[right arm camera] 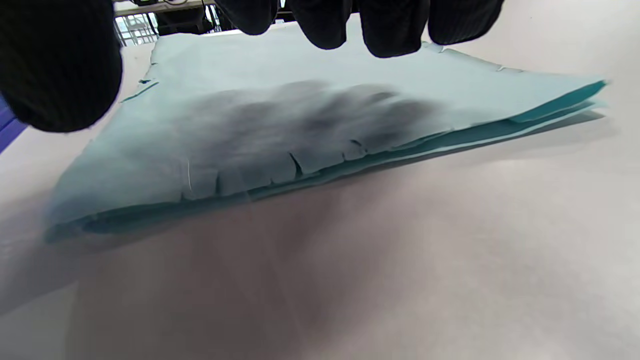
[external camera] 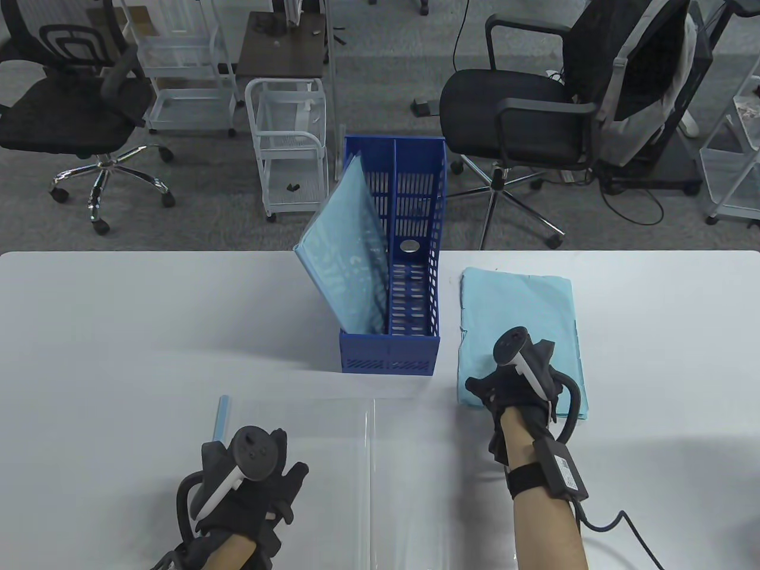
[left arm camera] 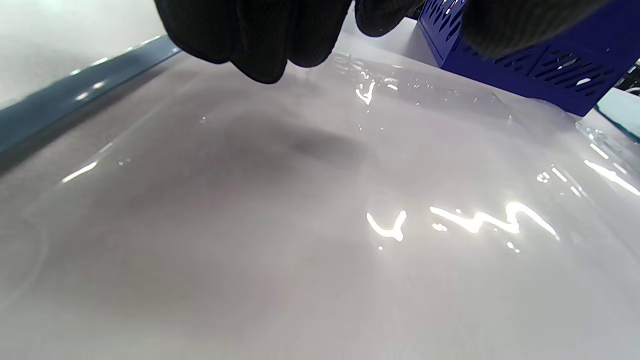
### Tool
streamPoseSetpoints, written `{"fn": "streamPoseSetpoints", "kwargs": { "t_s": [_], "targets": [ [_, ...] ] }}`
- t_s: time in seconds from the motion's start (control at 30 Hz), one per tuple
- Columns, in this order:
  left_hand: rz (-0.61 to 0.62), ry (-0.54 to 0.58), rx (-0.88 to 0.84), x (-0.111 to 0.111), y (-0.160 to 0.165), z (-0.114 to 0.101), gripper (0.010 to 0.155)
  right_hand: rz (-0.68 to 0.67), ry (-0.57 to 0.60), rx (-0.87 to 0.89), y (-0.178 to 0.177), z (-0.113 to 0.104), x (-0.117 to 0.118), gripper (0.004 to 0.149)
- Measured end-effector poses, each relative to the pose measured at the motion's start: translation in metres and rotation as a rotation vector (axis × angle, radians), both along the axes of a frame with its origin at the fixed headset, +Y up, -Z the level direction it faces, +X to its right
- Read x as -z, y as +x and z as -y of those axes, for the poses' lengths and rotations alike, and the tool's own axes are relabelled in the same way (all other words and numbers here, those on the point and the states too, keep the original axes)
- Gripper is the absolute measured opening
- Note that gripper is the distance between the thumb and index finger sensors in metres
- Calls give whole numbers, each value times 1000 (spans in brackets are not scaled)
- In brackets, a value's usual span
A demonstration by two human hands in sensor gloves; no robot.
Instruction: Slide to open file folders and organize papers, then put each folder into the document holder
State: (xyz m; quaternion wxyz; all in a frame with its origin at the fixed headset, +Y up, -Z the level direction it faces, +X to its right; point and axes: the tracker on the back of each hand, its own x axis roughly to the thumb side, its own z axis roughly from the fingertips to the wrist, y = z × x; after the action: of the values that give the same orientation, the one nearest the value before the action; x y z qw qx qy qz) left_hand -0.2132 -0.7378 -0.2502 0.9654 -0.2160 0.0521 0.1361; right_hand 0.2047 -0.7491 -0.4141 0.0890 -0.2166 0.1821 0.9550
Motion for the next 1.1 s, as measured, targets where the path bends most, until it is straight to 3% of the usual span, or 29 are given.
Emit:
{"fn": "streamPoseSetpoints", "kwargs": {
  "t_s": [0.27,0.43,1.1],
  "targets": [
    [3,-56,-12,-1,4,4,77,-32,-114,-27,-6,9,9,96],
    [3,-32,17,-1,8,7,77,-54,-94,-117,-11,9,12,94],
    [4,1,44,-1,12,8,76,-101,-90,-133,-17,9,16,99]
  ]
}}
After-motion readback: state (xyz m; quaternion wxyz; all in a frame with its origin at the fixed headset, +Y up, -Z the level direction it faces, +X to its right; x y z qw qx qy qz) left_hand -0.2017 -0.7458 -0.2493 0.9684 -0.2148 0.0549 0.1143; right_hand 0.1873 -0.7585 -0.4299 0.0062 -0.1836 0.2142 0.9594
